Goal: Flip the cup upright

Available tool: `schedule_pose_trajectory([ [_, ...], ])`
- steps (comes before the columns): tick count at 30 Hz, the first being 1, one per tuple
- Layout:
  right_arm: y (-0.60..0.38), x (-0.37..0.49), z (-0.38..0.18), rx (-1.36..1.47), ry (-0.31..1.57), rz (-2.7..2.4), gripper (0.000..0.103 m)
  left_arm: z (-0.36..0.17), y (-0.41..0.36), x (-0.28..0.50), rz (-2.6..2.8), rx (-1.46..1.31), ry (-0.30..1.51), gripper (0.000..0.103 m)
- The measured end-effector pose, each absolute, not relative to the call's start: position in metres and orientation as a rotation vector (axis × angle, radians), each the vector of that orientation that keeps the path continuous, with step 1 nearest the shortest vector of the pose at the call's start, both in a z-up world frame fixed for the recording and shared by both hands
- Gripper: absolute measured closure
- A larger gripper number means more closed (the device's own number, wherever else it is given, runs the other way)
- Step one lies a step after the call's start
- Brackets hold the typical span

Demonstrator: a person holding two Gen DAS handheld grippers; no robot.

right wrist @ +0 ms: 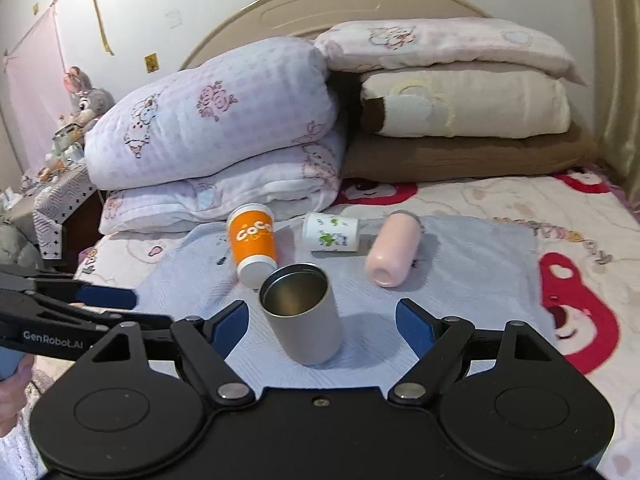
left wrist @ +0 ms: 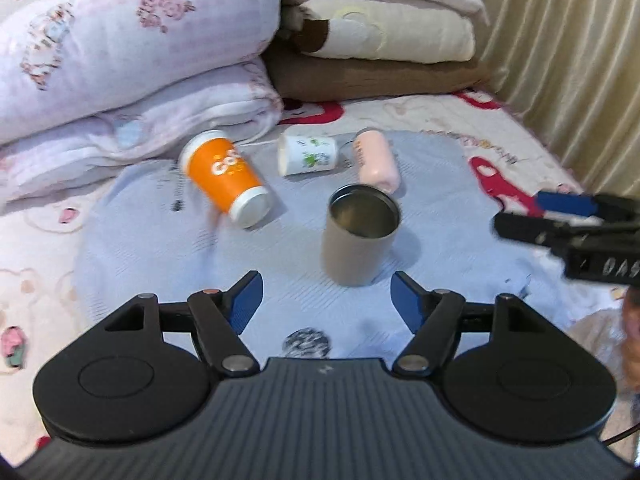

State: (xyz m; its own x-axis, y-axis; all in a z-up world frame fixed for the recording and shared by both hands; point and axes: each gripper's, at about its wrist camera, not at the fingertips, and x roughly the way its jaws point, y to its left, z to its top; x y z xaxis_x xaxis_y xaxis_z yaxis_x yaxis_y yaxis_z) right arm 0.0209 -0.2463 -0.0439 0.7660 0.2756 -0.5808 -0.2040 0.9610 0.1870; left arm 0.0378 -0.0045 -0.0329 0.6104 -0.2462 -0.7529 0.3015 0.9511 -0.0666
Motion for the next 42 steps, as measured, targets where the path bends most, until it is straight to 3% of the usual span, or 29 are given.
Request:
schedule_pose_trajectory([
  [12,-0.248,-0.013,-0.018,0.127,0.66,0.185,0.015,-0.014,0.0,0.01,-0.191,0.084,0.883,0.029],
  [17,-0.247,-0.025,-0.005,0.097,0.66,0.145,0.008,0.0,0.0,0.002,-0.175,0.072,0.858,0.01],
  [20,-0.244,-0.034,0.006,0.072,0.62,0.136,0.002,0.006,-0.001,0.0,-0.16,0.07,0.859,0.005],
  [42,-0.227,-0.049,0.015,0.09,0.749,0.039,0.0,0.02,0.009,-0.019,-0.075,0.07,0.935,0.004],
])
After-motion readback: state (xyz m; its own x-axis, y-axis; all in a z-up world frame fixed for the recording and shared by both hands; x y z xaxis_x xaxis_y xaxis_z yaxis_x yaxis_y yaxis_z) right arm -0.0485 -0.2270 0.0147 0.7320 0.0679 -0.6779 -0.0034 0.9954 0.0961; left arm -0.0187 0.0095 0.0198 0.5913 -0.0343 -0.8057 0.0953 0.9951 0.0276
